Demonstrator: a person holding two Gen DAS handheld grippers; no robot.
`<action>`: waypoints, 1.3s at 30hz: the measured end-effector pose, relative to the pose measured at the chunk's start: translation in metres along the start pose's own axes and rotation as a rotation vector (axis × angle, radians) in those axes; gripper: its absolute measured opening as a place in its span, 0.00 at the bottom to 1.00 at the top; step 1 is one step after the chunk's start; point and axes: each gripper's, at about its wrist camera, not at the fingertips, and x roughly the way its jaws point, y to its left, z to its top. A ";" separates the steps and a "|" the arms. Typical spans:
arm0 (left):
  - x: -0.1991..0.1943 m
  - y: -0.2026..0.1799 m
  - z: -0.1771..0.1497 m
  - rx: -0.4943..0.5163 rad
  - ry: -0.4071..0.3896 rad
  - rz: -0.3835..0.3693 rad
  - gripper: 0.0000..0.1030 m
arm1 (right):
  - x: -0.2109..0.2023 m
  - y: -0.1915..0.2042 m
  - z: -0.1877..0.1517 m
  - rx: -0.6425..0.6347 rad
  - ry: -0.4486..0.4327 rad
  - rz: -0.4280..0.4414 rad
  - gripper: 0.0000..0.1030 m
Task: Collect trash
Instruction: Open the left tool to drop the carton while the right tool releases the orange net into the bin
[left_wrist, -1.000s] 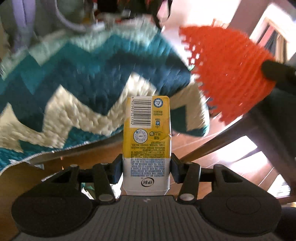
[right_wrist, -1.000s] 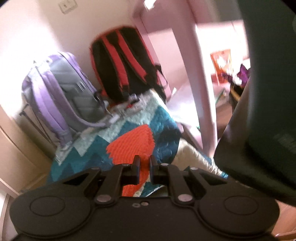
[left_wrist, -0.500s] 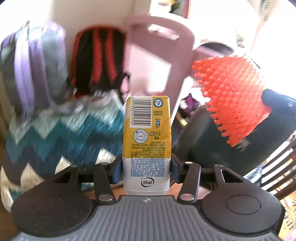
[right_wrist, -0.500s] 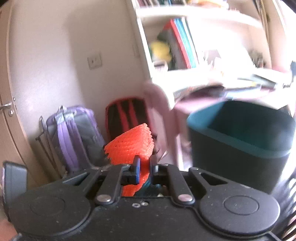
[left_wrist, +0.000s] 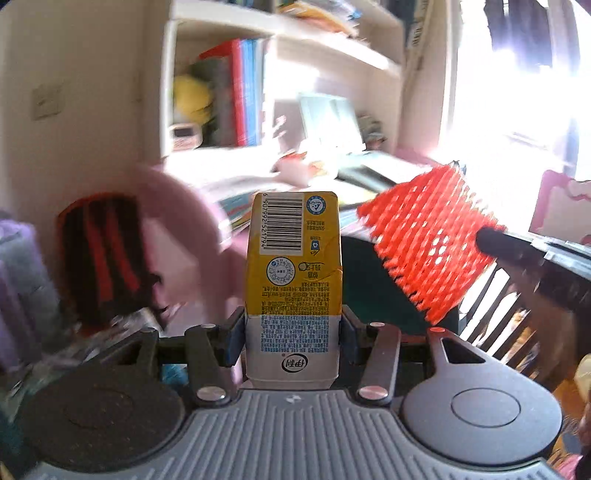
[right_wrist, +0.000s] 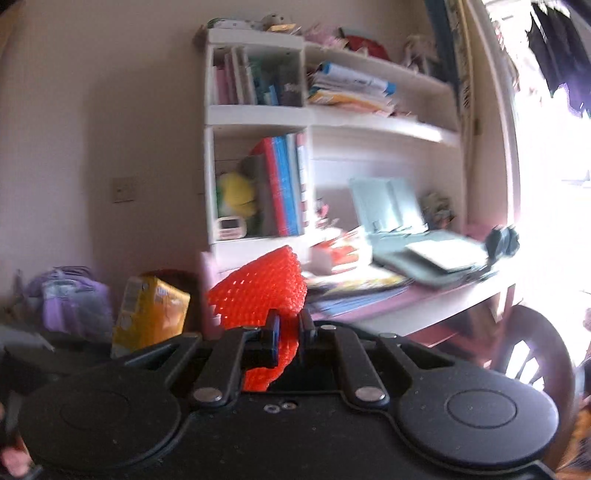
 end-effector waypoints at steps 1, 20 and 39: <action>0.005 -0.008 0.007 0.010 -0.007 -0.010 0.49 | 0.001 -0.005 0.003 -0.018 -0.002 -0.028 0.08; 0.140 -0.062 0.024 0.048 0.189 -0.066 0.49 | 0.082 -0.032 -0.043 -0.107 0.238 -0.079 0.12; 0.127 -0.044 0.014 -0.008 0.173 -0.087 0.60 | 0.074 -0.028 -0.045 -0.059 0.279 -0.030 0.32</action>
